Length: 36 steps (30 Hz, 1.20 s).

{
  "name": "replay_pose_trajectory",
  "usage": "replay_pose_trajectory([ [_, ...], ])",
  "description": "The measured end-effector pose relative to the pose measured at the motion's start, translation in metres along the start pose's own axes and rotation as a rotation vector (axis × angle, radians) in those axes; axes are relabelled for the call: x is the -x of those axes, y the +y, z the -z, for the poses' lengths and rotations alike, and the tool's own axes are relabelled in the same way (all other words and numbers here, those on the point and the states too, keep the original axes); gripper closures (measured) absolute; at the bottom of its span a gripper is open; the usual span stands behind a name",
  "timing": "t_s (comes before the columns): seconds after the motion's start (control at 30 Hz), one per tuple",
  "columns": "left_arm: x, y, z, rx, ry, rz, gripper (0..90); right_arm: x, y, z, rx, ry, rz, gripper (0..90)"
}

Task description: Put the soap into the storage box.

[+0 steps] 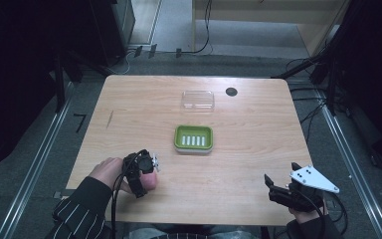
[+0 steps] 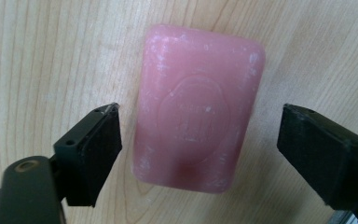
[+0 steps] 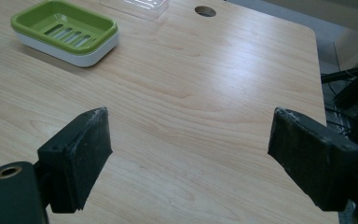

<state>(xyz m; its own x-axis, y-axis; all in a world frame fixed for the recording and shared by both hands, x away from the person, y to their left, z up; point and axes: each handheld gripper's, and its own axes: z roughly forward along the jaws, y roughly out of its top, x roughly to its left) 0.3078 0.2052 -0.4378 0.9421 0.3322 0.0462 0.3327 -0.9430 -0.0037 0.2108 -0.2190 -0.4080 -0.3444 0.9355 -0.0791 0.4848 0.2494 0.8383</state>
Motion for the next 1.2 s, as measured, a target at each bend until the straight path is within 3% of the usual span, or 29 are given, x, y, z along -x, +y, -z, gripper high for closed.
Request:
replay_pose_trajectory([
  [0.3, -0.001, 0.002, -0.003, -0.012, -0.001, -0.033, 27.4, 0.000, 0.000, 0.000, 0.002, -0.001, -0.002, 13.5],
  [0.53, -0.003, 0.002, -0.007, -0.011, -0.004, -0.036, 36.3, 0.001, 0.000, 0.000, 0.005, -0.002, -0.001, 13.5],
  [0.73, -0.005, 0.000, -0.009, 0.003, -0.026, -0.037, 38.0, 0.001, 0.000, 0.000, 0.005, -0.002, -0.002, 13.5],
  [1.2, -0.005, -0.001, -0.013, 0.015, -0.027, -0.021, 38.7, 0.001, 0.000, 0.000, 0.003, -0.004, -0.004, 13.5],
])
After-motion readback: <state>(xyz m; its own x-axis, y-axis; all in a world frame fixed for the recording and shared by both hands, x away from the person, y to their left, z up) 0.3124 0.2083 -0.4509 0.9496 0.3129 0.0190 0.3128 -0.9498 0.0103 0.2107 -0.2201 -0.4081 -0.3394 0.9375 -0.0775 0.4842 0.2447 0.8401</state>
